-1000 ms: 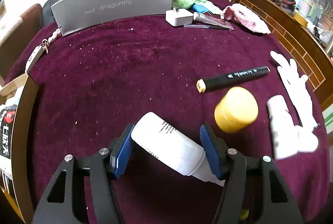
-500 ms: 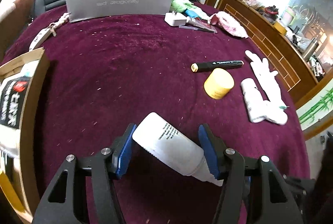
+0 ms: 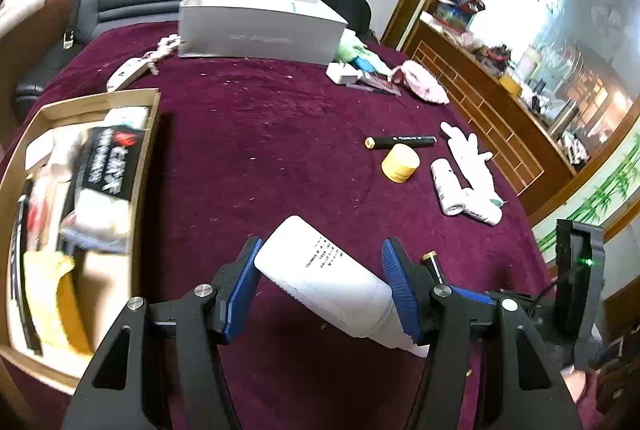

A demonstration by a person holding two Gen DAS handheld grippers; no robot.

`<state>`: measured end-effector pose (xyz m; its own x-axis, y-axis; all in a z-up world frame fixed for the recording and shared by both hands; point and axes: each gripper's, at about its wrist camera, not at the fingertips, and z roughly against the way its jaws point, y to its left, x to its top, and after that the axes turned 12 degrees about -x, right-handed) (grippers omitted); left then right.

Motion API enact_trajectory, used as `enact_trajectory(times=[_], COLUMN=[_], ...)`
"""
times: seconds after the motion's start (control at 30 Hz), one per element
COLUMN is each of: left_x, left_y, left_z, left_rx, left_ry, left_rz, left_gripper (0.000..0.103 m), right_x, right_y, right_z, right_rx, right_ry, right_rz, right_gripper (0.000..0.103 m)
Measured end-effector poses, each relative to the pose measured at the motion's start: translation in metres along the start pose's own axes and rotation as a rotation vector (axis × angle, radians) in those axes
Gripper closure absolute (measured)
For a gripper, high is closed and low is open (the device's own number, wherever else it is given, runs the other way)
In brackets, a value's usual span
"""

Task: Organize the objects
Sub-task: 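Carry marker and white bottle to the cardboard tray and release both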

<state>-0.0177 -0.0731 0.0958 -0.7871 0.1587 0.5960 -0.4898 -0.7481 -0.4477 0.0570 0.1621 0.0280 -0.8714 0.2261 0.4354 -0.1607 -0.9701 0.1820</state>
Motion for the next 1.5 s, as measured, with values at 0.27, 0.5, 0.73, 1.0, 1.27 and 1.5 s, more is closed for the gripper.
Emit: enact_trajectory(times=[0.27,0.5,0.73,1.0,1.27,1.5], left_x=[-0.013,-0.023,-0.032,-0.036,-0.026,-0.021], left_y=[0.05,0.125,0.179,0.217,0.216,0.22], left_z=[0.078,0.138,0.154,0.136,0.113,0.092], left_rx=[0.052,0.168,0.269,0.316,0.344,0.342], left_ry=[-0.108,-0.185,-0.174,-0.109,-0.04,0.033], left_rz=[0.03,0.093,0.105,0.094,-0.012,-0.084], left_gripper=[0.048,0.048,0.048,0.048,0.048,0.048], right_x=[0.007,0.021,0.038,0.048,0.069,0.086], right_y=[0.03,0.094,0.172,0.25,0.297,0.319], right_z=[0.03,0.052,0.058,0.032,-0.02,-0.054], right_rx=[0.144,0.215,0.267,0.26,0.191,0.132], right_ry=[-0.029,-0.071,-0.088,-0.04,0.022,0.064], right_rz=[0.002,0.09,0.201,0.323,0.357,0.375], right_gripper=[0.09,0.09,0.09,0.09,0.09,0.09])
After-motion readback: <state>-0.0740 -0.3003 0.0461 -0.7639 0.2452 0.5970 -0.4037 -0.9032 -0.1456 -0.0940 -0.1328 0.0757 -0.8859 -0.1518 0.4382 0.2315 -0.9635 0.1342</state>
